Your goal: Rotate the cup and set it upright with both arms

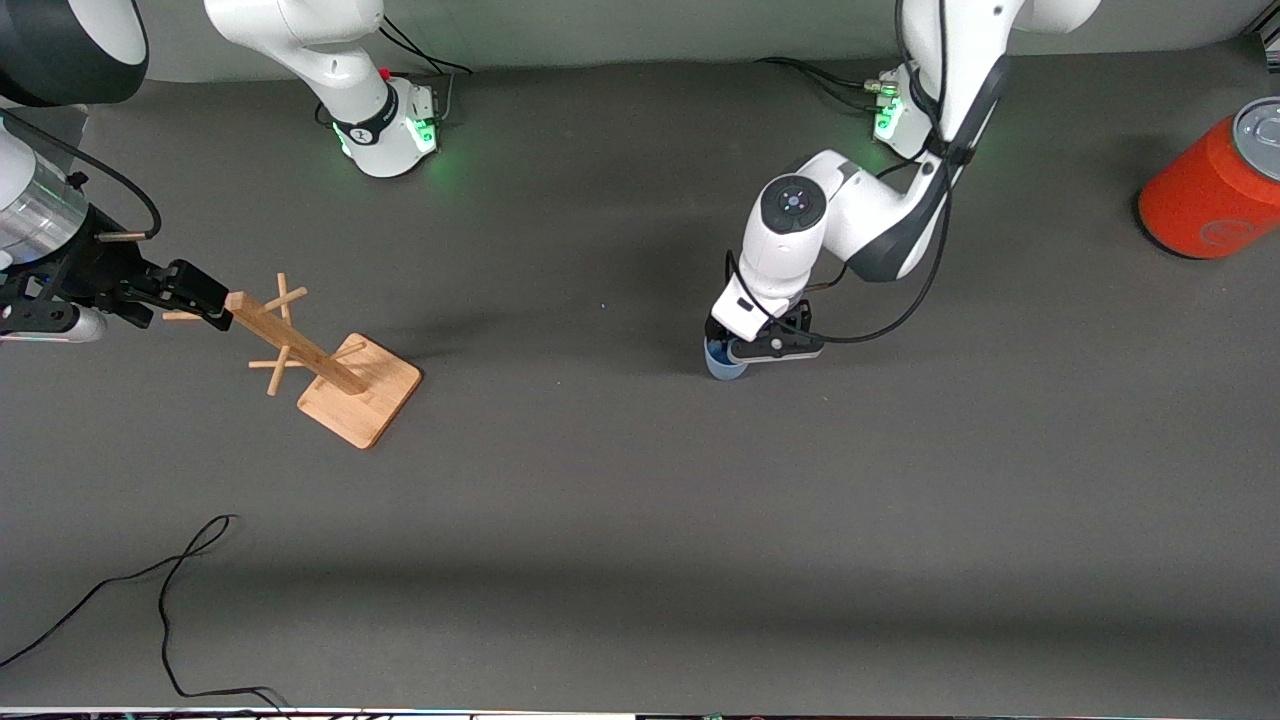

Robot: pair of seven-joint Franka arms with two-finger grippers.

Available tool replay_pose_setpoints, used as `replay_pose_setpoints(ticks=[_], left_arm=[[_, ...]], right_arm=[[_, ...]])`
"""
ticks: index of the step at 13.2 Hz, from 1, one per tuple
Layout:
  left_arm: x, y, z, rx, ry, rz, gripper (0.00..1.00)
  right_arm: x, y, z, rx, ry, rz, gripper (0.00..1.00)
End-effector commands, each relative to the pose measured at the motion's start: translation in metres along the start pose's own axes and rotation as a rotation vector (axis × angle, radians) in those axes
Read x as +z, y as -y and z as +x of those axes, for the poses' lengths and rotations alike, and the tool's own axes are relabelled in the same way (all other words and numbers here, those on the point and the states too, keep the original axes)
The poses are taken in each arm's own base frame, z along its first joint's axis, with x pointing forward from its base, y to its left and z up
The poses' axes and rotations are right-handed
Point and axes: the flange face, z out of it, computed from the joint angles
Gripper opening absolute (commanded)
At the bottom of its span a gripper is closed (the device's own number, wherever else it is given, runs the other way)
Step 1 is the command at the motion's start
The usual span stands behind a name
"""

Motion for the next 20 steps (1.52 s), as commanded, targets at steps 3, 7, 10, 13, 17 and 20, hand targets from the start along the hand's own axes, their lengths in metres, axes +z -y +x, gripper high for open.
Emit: replay_pose_setpoints(ticks=[3,7,10,13,17,20], left_arm=[[-0.149,0.047,0.046,-0.002,0.142,-0.036,1.00],[-0.248,0.144,0.105,-0.070,0.204,-0.054,1.00],[-0.289,0.220,0.112,-0.054,0.165,-0.058,1.00],[-0.306,0.268,0.115,-0.074,0.143,-0.057,1.00],[-0.317,0.311,0.120,-0.007,0.091,0.023,1.00],[-0.322,0.321,0.121,0.025,0.077,0.049,1.00]], right_arm=[[-0.008,-0.002,-0.007,-0.051,0.003,-0.008,1.00],[-0.016,-0.003,-0.008,-0.050,-0.017,-0.006,1.00],[-0.021,-0.003,-0.006,-0.054,-0.032,-0.003,1.00],[-0.020,-0.002,-0.003,-0.054,-0.032,-0.003,1.00],[-0.022,0.000,-0.002,-0.057,-0.032,-0.002,1.00],[-0.023,0.000,-0.003,-0.057,-0.034,-0.002,1.00]])
